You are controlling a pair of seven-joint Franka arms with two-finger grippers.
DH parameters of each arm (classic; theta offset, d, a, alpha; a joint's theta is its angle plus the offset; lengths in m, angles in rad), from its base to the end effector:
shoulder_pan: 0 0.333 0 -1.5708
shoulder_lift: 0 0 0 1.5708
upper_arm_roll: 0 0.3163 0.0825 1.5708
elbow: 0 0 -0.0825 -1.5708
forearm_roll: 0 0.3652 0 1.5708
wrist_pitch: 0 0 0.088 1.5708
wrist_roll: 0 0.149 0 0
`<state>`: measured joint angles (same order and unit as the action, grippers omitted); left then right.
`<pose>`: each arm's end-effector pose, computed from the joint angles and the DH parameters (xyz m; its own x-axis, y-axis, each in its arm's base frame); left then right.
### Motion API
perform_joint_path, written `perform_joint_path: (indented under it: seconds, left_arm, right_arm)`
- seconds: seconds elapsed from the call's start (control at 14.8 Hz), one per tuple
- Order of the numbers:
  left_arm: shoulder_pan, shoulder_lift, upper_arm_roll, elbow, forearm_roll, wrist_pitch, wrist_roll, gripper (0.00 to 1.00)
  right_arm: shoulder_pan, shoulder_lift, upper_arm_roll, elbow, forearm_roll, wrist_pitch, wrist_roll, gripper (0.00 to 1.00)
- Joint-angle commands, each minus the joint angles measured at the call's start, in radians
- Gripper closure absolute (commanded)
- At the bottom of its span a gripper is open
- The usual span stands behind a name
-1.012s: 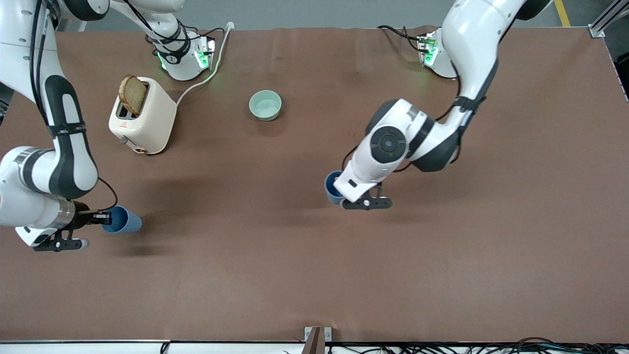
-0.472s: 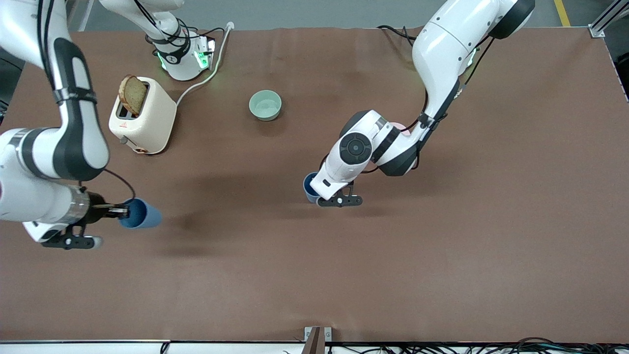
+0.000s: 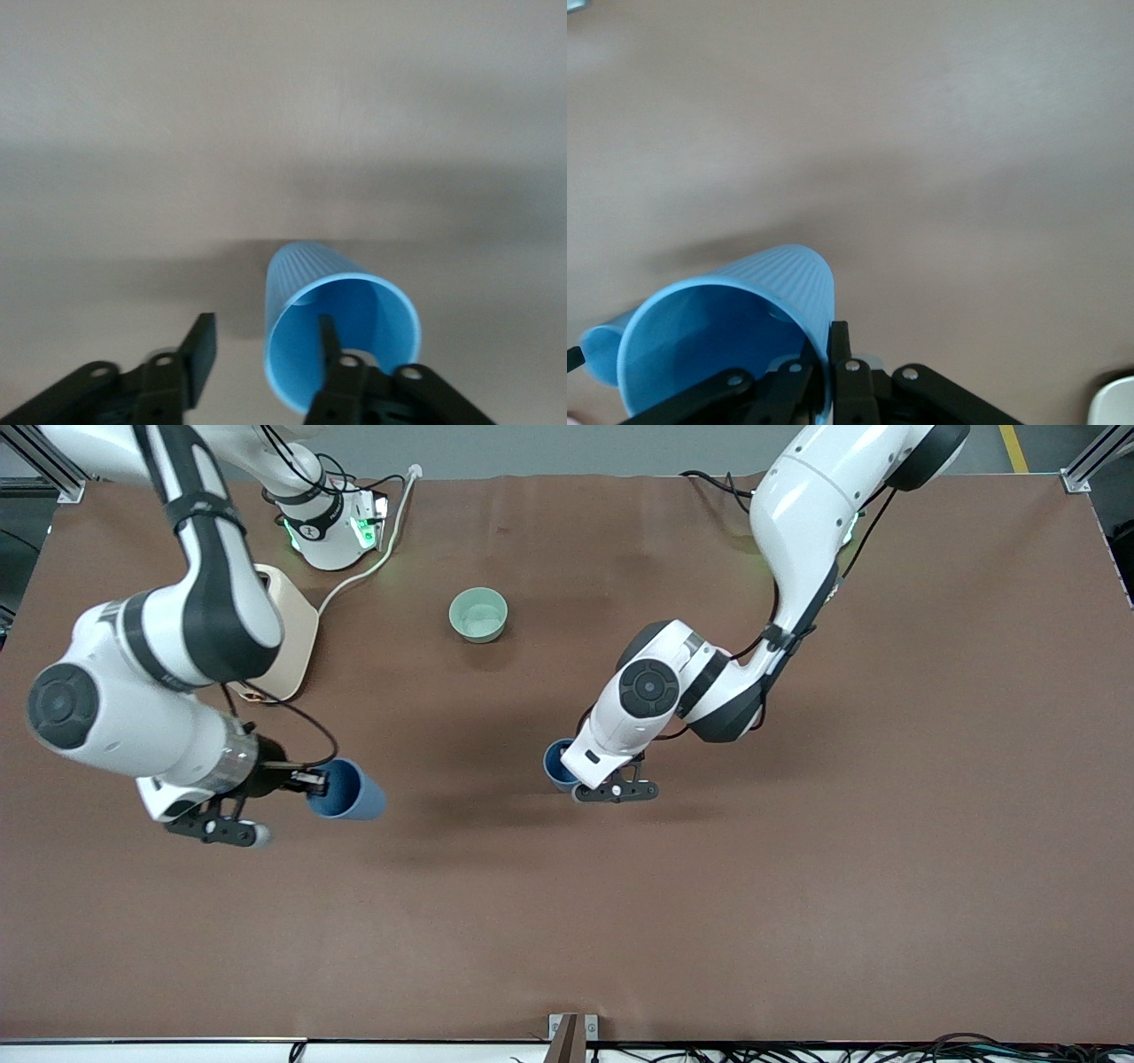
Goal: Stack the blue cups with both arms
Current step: 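Set the cup down with the left gripper while the right gripper approaches, then lower the right gripper's cup into the other cup while the left gripper withdraws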
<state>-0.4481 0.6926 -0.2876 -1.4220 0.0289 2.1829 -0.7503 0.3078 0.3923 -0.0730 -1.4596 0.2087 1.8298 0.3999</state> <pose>0.5584 -0.4544 0.2781 0.9969 0.0672 -0.0408 0.0734 -0.9817 0.1758 0.6308 0.1831 0.4232 0.9743 -0.2065 -0.0899 -0.2181 -0.9646 -0.1485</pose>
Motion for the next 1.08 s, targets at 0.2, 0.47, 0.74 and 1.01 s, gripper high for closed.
perform_joint_path:
  seconds: [0.2,0.47,0.74,1.01]
  left_arm:
    - [0.184,-0.338,0.028,-0.025,0.019,-0.291,0.061,0.0]
    - [0.368,-0.502,0.027,-0.026,0.017,-0.455,0.3,0.0]
    - [0.541,-0.639,0.024,-0.028,-0.004,-0.601,0.569,0.0]
    - [0.62,-0.722,0.024,-0.038,-0.043,-0.718,0.661,0.0]
  right_arm:
    - [0.18,-0.009,-0.008,0.028,0.012,0.008,0.261,0.96]
    - [0.321,0.017,-0.01,0.041,0.011,0.112,0.43,0.96]
    - [0.401,0.094,-0.011,0.041,0.006,0.222,0.51,0.97]
    - [0.422,0.137,-0.013,0.033,-0.011,0.276,0.516,0.97]
